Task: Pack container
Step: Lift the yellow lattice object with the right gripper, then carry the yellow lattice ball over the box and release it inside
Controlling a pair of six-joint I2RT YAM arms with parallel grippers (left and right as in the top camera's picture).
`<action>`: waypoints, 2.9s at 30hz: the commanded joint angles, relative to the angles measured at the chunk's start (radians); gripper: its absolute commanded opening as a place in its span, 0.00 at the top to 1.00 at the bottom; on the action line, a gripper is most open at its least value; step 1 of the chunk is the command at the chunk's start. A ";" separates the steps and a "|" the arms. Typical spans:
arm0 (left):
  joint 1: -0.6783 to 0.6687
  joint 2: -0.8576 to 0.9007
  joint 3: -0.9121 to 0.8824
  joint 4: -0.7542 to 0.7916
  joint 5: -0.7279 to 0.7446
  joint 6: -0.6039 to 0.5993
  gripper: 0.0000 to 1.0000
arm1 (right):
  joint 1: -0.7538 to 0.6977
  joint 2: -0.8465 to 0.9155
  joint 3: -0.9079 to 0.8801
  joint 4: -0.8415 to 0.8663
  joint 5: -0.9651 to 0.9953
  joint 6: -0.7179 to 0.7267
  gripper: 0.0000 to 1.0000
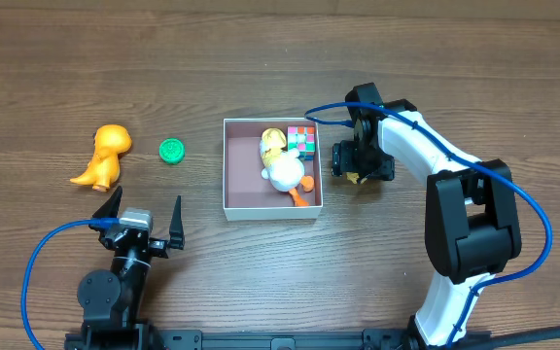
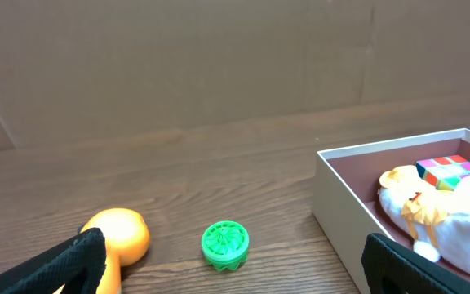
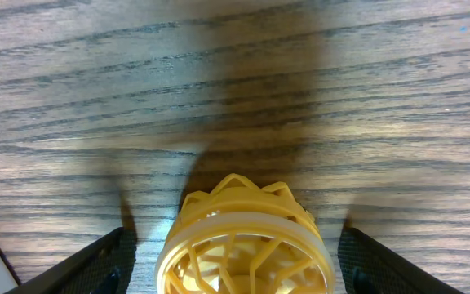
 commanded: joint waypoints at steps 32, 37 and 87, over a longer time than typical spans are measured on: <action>0.008 -0.010 -0.003 0.000 -0.003 0.009 0.00 | 0.001 -0.004 0.126 -0.060 0.009 0.000 0.48; 0.008 -0.010 -0.003 0.000 -0.003 0.009 0.00 | 0.002 -0.004 0.259 -0.147 0.053 -0.003 0.49; 0.008 -0.010 -0.003 0.000 -0.003 0.009 0.00 | 0.388 0.006 0.582 -0.170 -0.042 -0.003 0.47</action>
